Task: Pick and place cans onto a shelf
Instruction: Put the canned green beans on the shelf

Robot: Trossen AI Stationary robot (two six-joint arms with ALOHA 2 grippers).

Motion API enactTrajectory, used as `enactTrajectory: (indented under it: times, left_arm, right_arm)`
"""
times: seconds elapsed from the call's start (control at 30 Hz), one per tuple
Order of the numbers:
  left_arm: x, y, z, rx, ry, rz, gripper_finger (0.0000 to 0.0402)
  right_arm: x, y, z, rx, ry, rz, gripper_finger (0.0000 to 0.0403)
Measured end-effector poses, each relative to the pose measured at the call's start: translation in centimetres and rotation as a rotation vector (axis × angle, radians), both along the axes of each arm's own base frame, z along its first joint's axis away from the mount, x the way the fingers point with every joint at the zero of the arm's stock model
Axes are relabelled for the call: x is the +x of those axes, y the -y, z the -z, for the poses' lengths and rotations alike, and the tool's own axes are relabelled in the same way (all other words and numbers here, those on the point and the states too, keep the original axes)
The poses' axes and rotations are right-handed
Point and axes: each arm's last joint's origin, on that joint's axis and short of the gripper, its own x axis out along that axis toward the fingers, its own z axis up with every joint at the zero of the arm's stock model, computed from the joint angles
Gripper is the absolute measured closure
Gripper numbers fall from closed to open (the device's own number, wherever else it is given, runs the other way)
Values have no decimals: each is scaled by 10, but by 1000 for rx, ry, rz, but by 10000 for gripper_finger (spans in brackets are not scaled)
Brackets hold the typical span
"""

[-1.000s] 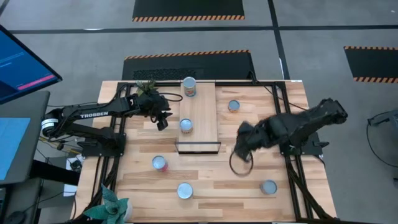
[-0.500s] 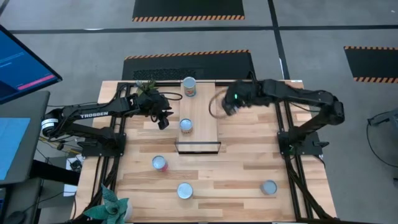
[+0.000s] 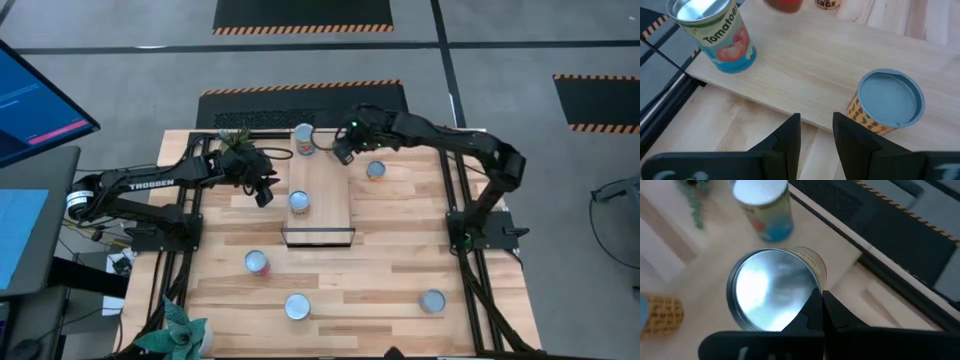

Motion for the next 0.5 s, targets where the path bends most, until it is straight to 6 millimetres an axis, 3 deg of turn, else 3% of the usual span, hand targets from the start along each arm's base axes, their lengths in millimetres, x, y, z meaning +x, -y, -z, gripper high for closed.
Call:
enactTrajectory:
  times: [0.5]
  left_arm:
    - [0, 0, 0, -15, 12, -8, 299]
  right_arm:
    - [-5, 49, 7, 90, 29, 22, 403]
